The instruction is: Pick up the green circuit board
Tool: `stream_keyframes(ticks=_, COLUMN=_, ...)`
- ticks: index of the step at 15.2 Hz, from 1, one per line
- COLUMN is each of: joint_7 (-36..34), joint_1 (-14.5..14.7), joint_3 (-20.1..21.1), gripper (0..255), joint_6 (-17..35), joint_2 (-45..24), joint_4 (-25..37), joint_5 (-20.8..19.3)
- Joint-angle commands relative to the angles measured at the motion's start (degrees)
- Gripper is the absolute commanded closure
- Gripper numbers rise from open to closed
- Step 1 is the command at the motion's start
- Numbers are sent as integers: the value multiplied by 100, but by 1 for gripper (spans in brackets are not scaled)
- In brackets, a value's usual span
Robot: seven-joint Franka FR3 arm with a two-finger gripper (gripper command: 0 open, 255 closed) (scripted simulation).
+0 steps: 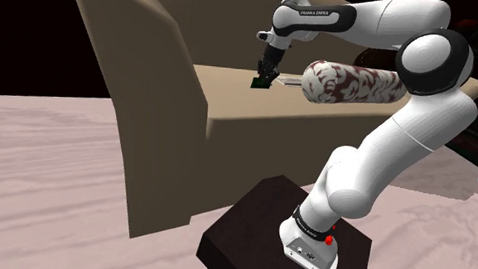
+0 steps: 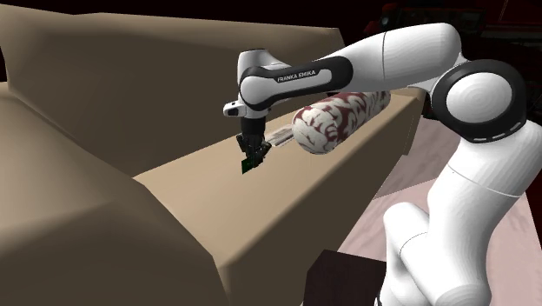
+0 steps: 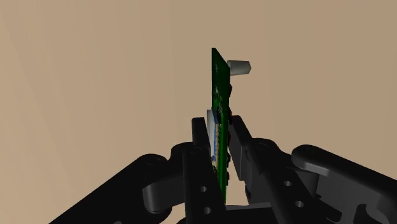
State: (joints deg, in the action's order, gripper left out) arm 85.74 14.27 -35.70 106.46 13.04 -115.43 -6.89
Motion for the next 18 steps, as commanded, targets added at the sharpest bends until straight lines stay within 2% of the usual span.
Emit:
stream_keyframes(ticks=1, joint_7=0, joint_1=0, joint_3=-1, gripper=255, joint_6=2, joint_2=-2, joint_4=-2, joint_5=-1)
stream_keyframes(ticks=5, joint_7=-10, joint_1=0, joint_3=6, gripper=255, joint_6=6, joint_2=10, joint_4=-17, joint_5=-7)
stream_keyframes(ticks=18, joint_7=19, joint_1=44, joint_3=64, gripper=255, joint_6=-994, joint_2=-43, joint_4=1029, joint_5=56)
